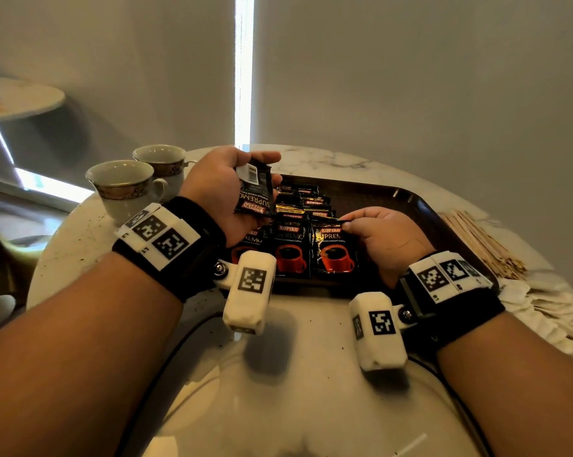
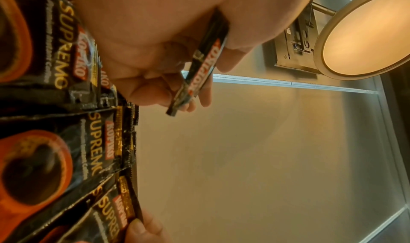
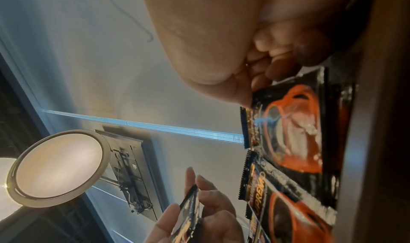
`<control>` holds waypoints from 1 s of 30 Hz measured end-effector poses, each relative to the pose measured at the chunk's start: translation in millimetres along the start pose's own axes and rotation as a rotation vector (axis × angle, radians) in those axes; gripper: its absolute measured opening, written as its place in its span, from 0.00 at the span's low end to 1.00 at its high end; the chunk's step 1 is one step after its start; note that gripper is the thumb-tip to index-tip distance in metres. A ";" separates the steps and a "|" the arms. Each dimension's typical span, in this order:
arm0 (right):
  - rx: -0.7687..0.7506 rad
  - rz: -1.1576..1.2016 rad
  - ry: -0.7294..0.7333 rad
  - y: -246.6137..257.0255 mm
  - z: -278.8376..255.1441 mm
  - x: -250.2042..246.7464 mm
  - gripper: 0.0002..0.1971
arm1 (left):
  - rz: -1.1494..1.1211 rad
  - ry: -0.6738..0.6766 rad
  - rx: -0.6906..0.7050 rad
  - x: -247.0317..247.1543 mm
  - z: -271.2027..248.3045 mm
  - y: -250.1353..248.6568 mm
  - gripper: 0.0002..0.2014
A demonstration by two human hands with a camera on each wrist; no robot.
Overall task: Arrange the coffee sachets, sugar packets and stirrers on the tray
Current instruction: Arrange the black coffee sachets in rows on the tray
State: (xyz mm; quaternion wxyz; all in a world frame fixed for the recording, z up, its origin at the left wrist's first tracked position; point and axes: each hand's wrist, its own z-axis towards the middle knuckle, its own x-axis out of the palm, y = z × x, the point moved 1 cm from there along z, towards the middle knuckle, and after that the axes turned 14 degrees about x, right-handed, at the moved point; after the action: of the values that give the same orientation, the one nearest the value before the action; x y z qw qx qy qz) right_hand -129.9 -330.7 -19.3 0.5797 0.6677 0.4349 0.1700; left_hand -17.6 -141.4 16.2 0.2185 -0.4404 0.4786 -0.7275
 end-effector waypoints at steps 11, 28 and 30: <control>-0.016 -0.048 0.022 0.7 -7.0 1.9 0.06 | -0.044 -0.013 0.003 -3.7 2.7 0.4 0.22; -0.044 -0.095 -0.004 1.3 -10.6 0.8 0.05 | -0.005 -0.016 0.015 -2.3 -0.8 1.1 0.24; -0.045 -0.101 -0.010 1.7 -10.0 0.4 0.04 | 0.018 -0.018 0.018 -1.7 -1.3 1.3 0.25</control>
State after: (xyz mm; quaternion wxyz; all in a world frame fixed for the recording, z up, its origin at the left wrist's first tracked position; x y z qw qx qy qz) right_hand -136.3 -324.0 -15.1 0.6045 0.6326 0.4614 0.1470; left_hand -18.0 -140.1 14.1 0.2332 -0.4407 0.4741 -0.7257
